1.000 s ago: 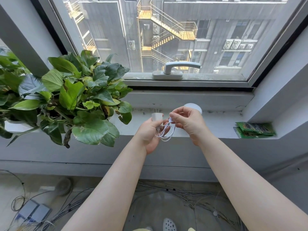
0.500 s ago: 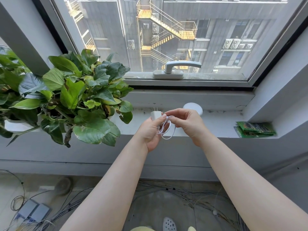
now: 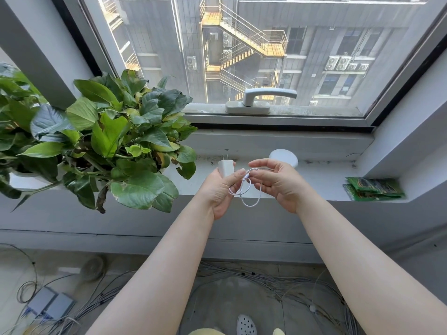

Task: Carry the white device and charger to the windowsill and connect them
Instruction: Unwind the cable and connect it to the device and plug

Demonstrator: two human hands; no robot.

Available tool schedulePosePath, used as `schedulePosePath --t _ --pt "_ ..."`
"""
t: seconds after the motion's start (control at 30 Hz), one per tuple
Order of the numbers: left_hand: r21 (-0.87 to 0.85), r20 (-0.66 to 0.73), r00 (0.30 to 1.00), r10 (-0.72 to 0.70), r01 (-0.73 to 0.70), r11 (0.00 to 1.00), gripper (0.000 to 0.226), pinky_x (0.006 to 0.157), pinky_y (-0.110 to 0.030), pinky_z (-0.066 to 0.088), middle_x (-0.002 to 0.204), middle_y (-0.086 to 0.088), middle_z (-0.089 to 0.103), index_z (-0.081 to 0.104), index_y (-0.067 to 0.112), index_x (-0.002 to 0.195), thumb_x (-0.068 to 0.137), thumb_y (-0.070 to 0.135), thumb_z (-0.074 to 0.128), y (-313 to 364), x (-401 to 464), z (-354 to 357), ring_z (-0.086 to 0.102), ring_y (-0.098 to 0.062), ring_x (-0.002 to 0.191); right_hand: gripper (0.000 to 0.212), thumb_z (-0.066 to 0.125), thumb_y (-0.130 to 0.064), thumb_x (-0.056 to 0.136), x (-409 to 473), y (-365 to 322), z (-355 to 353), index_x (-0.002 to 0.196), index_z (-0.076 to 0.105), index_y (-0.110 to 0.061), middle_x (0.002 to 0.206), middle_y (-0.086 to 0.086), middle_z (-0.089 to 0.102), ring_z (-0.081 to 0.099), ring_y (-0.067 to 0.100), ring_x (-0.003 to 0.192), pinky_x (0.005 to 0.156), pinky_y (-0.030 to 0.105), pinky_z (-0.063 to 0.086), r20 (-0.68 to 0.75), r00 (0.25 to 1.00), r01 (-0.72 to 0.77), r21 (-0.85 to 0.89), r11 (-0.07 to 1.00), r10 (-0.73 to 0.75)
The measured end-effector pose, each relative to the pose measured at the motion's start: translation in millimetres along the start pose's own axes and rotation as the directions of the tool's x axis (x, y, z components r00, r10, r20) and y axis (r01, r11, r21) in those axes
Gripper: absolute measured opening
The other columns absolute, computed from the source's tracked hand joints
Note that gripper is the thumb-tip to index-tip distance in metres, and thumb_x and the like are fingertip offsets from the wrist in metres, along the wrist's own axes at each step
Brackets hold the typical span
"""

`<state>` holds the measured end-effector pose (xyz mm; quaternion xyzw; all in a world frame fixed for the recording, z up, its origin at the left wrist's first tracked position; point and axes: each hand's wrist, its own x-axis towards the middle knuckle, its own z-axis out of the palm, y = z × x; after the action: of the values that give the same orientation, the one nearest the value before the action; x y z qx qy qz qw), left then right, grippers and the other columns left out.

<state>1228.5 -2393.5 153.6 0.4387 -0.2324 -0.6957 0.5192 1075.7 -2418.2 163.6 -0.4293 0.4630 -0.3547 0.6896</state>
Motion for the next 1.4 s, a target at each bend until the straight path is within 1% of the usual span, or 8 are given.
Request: schedulePosePath --t 0.33,0.47,0.6,0.73,1.0,1.13,1.27,1.4 --pt "-0.059 -0.077 0.996 0.049 -0.053 0.997 0.022 0.071 -0.024 0.052 0.090 -0.009 0.054 0.049 0.013 0.107 0.091 -0.003 0.051 0.3 4.8 -3.2 0.058 -0.015 0.071 0.017 0.064 -0.027 0.088 4.2 6.4 8.4 0.095 0.064 -0.012 0.087 0.007 0.072 0.070 0.021 0.074 0.068 0.029 0.059 -0.001 0.989 -0.148 0.097 0.984 0.149" --pt "-0.002 -0.156 0.983 0.099 -0.100 0.995 0.027 0.057 -0.022 0.054 0.086 -0.003 0.054 0.044 0.013 0.114 0.092 0.000 0.051 0.0 4.0 1.2 0.059 -0.009 0.060 0.036 0.070 -0.020 0.084 3.3 12.2 15.1 0.110 0.050 -0.004 0.100 0.014 0.061 0.071 0.023 0.073 0.060 0.028 0.059 -0.196 0.972 -0.107 0.124 0.987 0.130" --pt "0.049 -0.234 0.958 0.163 -0.156 0.987 0.031 0.078 -0.032 0.051 0.089 -0.001 0.054 0.043 0.013 0.116 0.091 -0.002 0.051 -3.0 4.6 4.0 0.055 -0.013 0.072 0.021 0.068 -0.013 0.085 -0.5 14.8 19.8 0.099 0.054 -0.004 0.085 0.014 0.063 0.069 0.020 0.068 0.060 0.025 0.059 -0.243 0.967 -0.029 0.199 0.980 0.078" --pt "0.080 -0.252 0.945 0.208 -0.193 0.978 0.032 0.081 -0.036 0.052 0.090 -0.001 0.053 0.042 0.014 0.116 0.091 -0.003 0.050 -5.8 4.3 5.9 0.056 -0.015 0.075 0.012 0.069 -0.017 0.084 -6.0 15.1 24.0 0.083 0.071 -0.005 0.081 0.007 0.071 0.067 0.016 0.077 0.074 0.026 0.059 -0.152 0.988 0.025 0.083 0.996 -0.012" --pt "0.011 -0.182 0.960 0.213 -0.214 0.977 0.031 0.075 -0.022 0.050 0.092 -0.003 0.050 0.042 0.013 0.116 0.091 -0.005 0.048 -6.3 3.6 8.8 0.055 -0.014 0.077 0.010 0.077 -0.008 0.075 -4.8 15.8 30.2 0.076 0.066 -0.009 0.074 0.004 0.067 0.062 0.014 0.068 0.079 0.032 0.055 -0.213 0.967 0.102 -0.187 0.977 -0.142" --pt "0.043 -0.241 0.939 0.245 -0.242 0.969 0.031 0.075 -0.017 0.047 0.090 -0.001 0.048 0.043 0.012 0.115 0.091 -0.006 0.048 -5.4 5.7 6.9 0.052 -0.008 0.078 0.010 0.074 -0.009 0.078 -6.8 7.1 19.9 0.079 0.065 -0.014 0.082 -0.001 0.067 0.062 0.012 0.081 0.091 0.035 0.051 -0.202 0.977 0.049 -0.119 0.992 -0.073" --pt "0.068 -0.317 0.914 0.253 -0.244 0.967 0.024 0.073 -0.017 0.040 0.085 0.002 0.047 0.043 0.015 0.105 0.092 -0.004 0.047 -2.5 8.5 0.3 0.044 -0.008 0.070 0.008 0.065 -0.007 0.085 -7.6 -3.8 -2.5 0.092 0.063 -0.011 0.111 0.007 0.065 0.060 0.019 0.110 0.097 0.035 0.050 -0.206 0.977 0.094 0.205 0.974 -0.051" --pt "0.070 -0.338 0.911 0.236 -0.226 0.972 0.022 0.066 -0.018 0.036 0.082 0.002 0.048 0.043 0.019 0.096 0.092 -0.003 0.047 0.2 11.2 -0.2 0.037 -0.011 0.062 0.009 0.063 -0.008 0.088 -8.6 -11.7 -13.4 0.093 0.058 -0.013 0.105 0.010 0.070 0.065 0.021 0.098 0.092 0.033 0.055 -0.236 0.968 0.165 0.317 0.934 -0.091"
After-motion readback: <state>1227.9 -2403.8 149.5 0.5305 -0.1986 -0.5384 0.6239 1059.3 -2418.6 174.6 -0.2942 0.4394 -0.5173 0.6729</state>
